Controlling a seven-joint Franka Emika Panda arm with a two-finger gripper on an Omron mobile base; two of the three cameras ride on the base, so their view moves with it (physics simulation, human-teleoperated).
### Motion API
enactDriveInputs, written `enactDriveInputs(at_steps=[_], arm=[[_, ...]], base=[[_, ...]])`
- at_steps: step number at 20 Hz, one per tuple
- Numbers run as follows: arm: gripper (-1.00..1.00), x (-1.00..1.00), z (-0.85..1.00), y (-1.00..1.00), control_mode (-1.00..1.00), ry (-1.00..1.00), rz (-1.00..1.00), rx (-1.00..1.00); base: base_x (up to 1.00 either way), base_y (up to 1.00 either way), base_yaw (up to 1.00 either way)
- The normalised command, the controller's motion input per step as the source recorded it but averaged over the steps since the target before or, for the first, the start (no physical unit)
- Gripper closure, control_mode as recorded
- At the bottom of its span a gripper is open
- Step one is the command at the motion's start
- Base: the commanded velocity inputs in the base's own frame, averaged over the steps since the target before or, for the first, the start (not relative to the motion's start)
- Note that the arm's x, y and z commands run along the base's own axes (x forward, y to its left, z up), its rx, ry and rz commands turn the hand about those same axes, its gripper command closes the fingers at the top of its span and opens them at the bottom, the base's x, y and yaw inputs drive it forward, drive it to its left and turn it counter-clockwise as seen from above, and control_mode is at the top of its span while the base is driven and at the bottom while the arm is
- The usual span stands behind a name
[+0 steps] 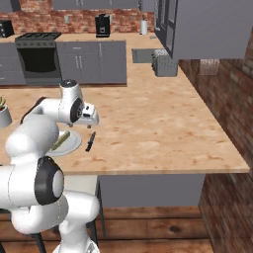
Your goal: Retrieve the butter from the fridge and place it on a plate on the dining table. Then retrieve the butter knife by the fridge and place it near the plate.
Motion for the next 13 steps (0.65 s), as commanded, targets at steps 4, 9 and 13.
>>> enactDriveInputs(at_steps=[4, 9, 13], arm=[[-1.00, -1.00, 0.17, -0.04, -1.00, -0.29, 0.00, 0.00], [-1.00, -1.00, 0.20, -0.06, -1.00, -0.25, 0.00, 0.00], [-1.00, -0.75, 0.47, -0.13, -1.00, -0.05, 0.00, 0.00]], base=[[0.00, 0.00, 0.00], [0.00, 0.00, 0.00], [0.00, 0.00, 0.00]])
